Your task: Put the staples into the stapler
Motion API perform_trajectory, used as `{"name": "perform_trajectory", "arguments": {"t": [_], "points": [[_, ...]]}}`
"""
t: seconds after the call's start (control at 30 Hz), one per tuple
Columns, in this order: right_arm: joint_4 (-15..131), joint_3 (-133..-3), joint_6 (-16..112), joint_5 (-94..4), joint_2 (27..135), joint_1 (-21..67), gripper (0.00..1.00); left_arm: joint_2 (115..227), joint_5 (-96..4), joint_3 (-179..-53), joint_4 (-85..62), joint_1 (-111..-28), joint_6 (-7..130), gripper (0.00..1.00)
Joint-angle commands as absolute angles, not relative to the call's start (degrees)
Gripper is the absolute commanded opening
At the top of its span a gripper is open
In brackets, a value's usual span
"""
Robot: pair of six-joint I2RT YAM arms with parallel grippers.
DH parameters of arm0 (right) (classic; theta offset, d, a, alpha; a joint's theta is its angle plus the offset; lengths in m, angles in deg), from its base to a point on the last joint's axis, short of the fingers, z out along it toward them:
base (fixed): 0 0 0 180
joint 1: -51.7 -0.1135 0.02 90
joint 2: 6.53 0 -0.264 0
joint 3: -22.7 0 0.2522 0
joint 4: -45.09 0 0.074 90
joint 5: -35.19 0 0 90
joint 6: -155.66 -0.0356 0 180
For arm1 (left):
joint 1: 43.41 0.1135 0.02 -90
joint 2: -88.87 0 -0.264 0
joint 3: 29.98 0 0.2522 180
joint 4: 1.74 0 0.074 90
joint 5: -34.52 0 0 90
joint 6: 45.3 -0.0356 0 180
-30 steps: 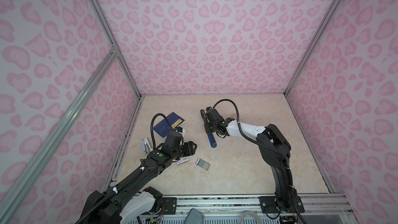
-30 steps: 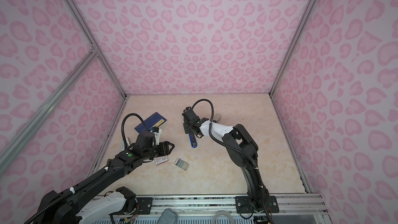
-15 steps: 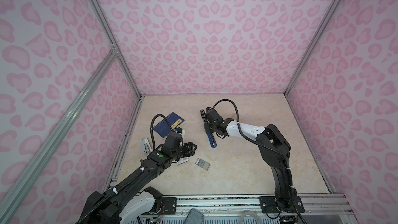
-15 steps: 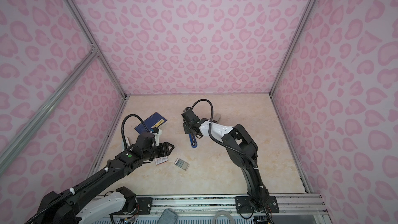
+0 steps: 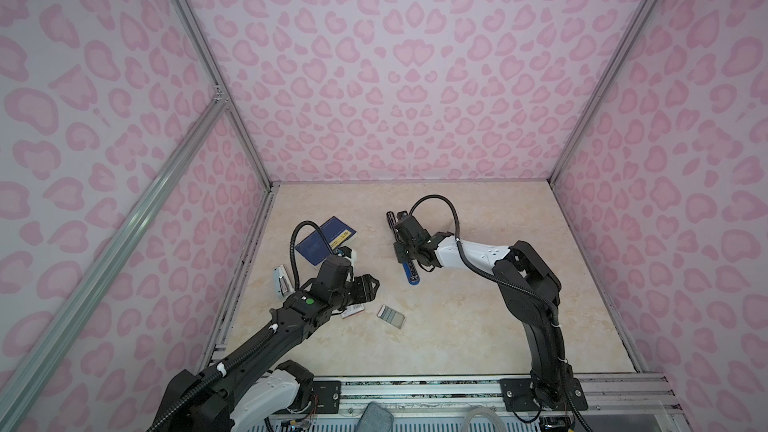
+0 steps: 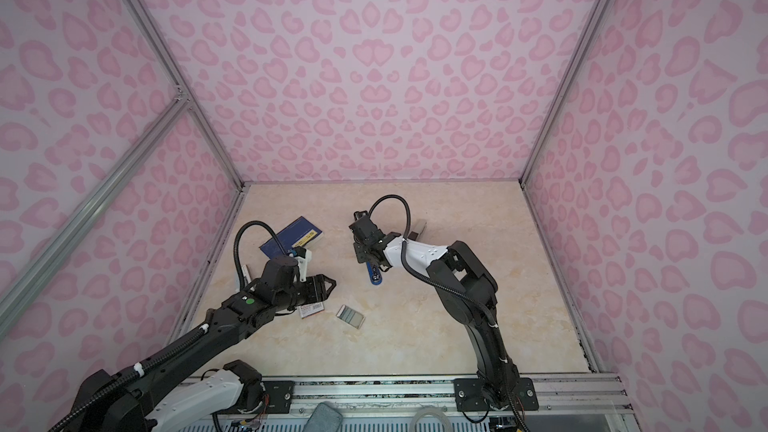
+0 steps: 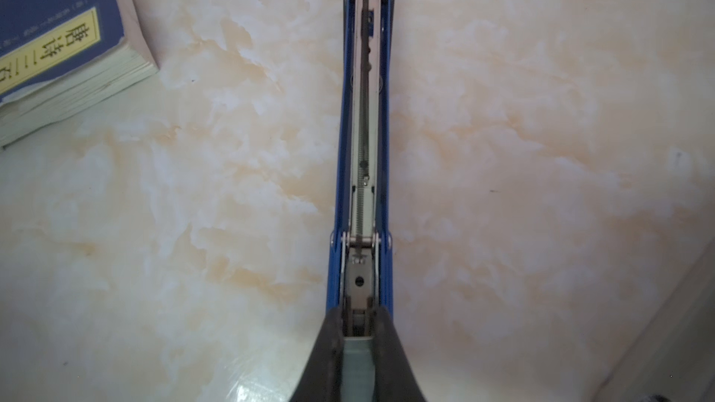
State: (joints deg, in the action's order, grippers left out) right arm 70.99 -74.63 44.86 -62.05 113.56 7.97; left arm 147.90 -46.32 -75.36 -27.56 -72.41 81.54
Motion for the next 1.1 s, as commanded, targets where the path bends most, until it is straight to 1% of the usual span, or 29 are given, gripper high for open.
{"name": "perform_trajectory", "arguments": {"t": [0.0, 0.1, 0.23, 0.37, 0.47, 0.6, 0.73, 1.07], "points": [[71.34, -73.84, 44.92, -63.15, 113.21, 7.83, 0.17, 147.8, -46.24, -75.38, -26.43, -72.43, 81.64, 0.64], [71.51, -73.76, 44.92, -63.25, 112.84, 7.75, 0.21, 147.93, -46.23, -75.46, -26.43, -72.41, 81.7, 0.64], [71.86, -73.83, 45.0, -63.51, 111.71, 7.66, 0.3, 147.85, -46.26, -75.38, -26.32, -72.42, 81.79, 0.64], [73.24, -75.27, 45.61, -63.52, 111.16, 7.75, 0.34, 147.78, -46.3, -75.4, -26.38, -72.4, 81.79, 0.64], [74.72, -77.68, 45.38, -63.81, 111.73, 7.88, 0.34, 147.5, -46.52, -75.48, -26.34, -72.42, 81.88, 0.64], [75.91, -79.79, 46.13, -61.05, 113.37, 8.19, 0.33, 147.24, -46.6, -75.2, -26.32, -72.35, 81.97, 0.64], [76.86, -81.62, 46.15, -59.23, 114.96, 8.45, 0.37, 147.08, -46.69, -74.72, -26.32, -72.4, 82.14, 0.64], [79.03, -84.31, 45.9, -56.56, 117.83, 9.07, 0.39, 146.62, -46.96, -74.34, -26.39, -72.33, 82.28, 0.64]]}}
